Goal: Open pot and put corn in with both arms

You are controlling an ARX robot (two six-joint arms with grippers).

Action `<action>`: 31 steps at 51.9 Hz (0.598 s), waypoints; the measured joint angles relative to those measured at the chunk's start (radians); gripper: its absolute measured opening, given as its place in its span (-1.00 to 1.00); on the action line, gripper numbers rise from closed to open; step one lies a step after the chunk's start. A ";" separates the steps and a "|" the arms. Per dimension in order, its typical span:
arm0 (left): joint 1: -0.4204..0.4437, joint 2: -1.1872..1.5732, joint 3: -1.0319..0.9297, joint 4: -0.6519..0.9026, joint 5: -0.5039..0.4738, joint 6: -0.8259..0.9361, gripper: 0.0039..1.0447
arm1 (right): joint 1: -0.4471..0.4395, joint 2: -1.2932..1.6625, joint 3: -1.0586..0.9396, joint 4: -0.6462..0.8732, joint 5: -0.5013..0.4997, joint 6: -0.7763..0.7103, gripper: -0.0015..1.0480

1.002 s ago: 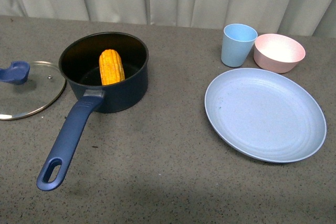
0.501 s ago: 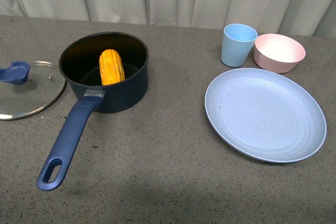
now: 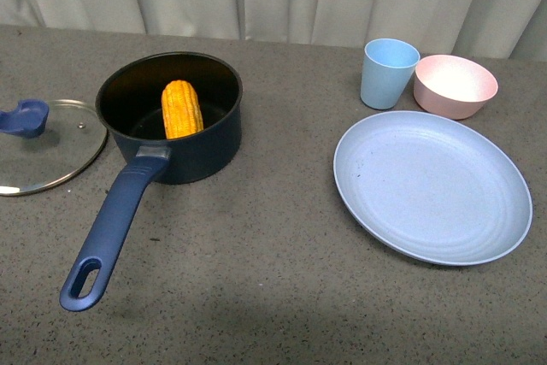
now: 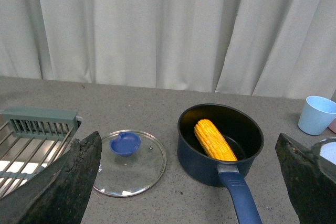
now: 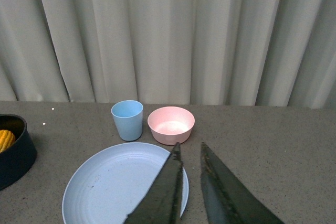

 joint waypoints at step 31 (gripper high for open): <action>0.000 0.000 0.000 0.000 0.000 0.000 0.88 | 0.000 -0.001 0.000 0.000 0.000 0.001 0.82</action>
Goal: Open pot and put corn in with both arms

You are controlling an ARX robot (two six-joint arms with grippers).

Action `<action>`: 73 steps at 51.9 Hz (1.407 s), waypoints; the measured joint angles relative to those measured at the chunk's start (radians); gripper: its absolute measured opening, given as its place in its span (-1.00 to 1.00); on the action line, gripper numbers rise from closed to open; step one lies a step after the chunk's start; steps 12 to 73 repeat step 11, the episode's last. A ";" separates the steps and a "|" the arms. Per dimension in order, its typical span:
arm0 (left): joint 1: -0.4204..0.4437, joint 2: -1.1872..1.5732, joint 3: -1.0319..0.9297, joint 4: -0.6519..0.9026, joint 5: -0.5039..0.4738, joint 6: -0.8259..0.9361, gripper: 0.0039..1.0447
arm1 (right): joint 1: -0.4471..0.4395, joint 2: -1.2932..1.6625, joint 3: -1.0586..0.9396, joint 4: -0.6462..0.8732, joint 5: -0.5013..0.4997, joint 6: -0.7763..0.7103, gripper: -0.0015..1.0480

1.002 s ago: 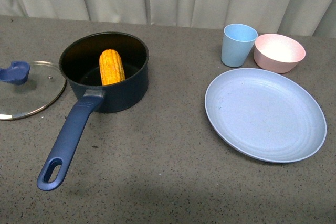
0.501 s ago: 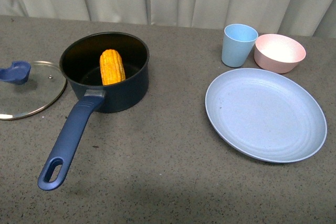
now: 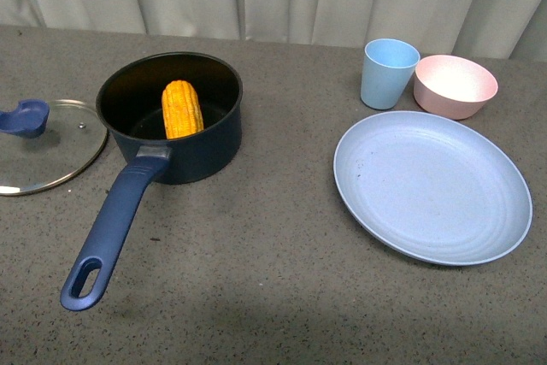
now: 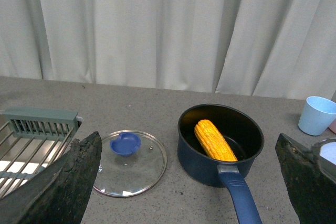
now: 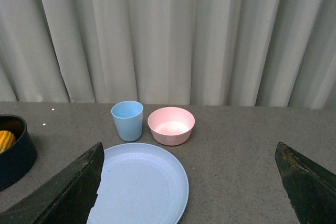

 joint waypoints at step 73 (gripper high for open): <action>0.000 0.000 0.000 0.000 0.000 0.000 0.88 | 0.000 0.000 0.000 0.000 0.000 0.000 0.82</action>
